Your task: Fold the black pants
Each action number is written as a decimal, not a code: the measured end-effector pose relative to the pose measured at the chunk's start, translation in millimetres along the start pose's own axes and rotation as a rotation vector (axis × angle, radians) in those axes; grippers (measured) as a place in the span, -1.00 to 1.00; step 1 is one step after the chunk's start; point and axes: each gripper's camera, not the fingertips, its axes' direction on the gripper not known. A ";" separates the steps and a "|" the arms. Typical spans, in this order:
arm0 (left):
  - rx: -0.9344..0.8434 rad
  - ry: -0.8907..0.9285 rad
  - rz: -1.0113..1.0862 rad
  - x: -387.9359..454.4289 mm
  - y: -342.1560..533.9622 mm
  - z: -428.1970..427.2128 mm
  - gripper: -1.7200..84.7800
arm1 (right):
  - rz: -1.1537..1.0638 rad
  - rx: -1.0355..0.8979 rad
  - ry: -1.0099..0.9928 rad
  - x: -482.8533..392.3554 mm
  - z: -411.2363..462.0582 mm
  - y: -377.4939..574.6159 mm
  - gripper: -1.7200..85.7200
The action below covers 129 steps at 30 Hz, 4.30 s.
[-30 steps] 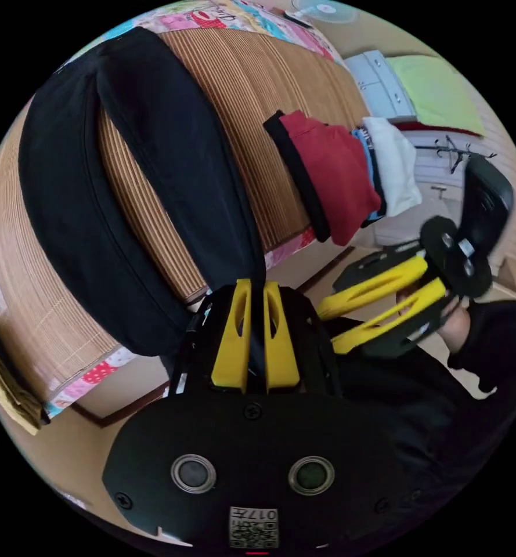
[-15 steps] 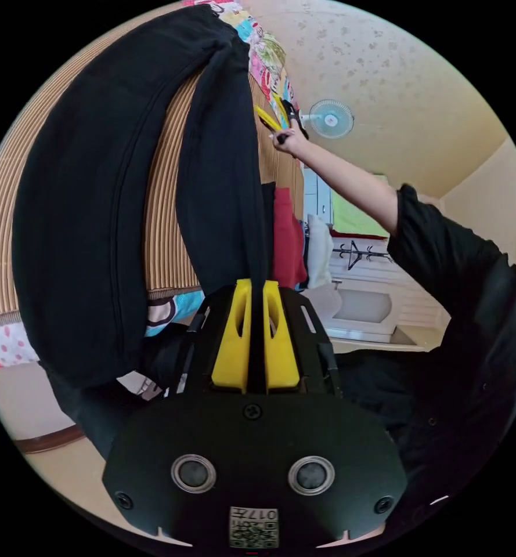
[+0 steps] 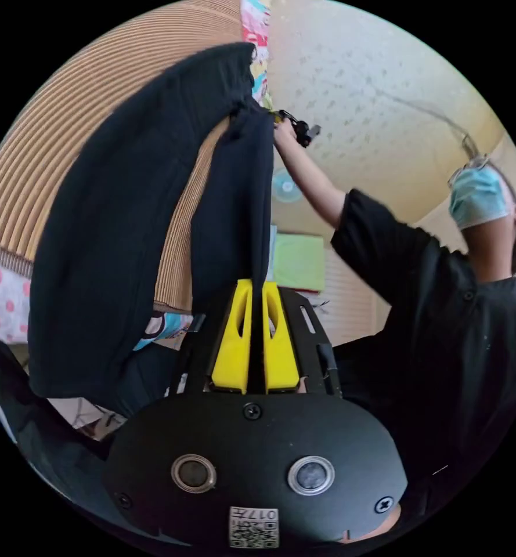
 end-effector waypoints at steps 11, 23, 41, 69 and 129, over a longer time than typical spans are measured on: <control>-0.010 -0.456 -0.158 17.2 -37.2 -70.7 -0.87 | -0.174 -0.239 -0.449 -143.7 131.6 59.0 -0.84; -0.477 -0.518 -0.152 39.0 -123.1 -41.3 -0.87 | 0.048 -0.585 -0.669 -51.4 1.9 439.4 -0.71; -0.563 0.211 -0.214 50.0 -108.7 -35.0 -0.91 | 0.415 -0.357 -1.128 -13.9 -79.2 510.7 -0.89; -0.321 -0.786 0.364 97.6 -61.6 75.8 -0.79 | 0.414 -0.311 -0.630 4.2 33.8 489.1 -0.78; -0.520 0.106 0.773 397.8 115.4 -105.9 -0.84 | -0.138 0.004 -1.468 -48.2 -367.7 443.1 -0.95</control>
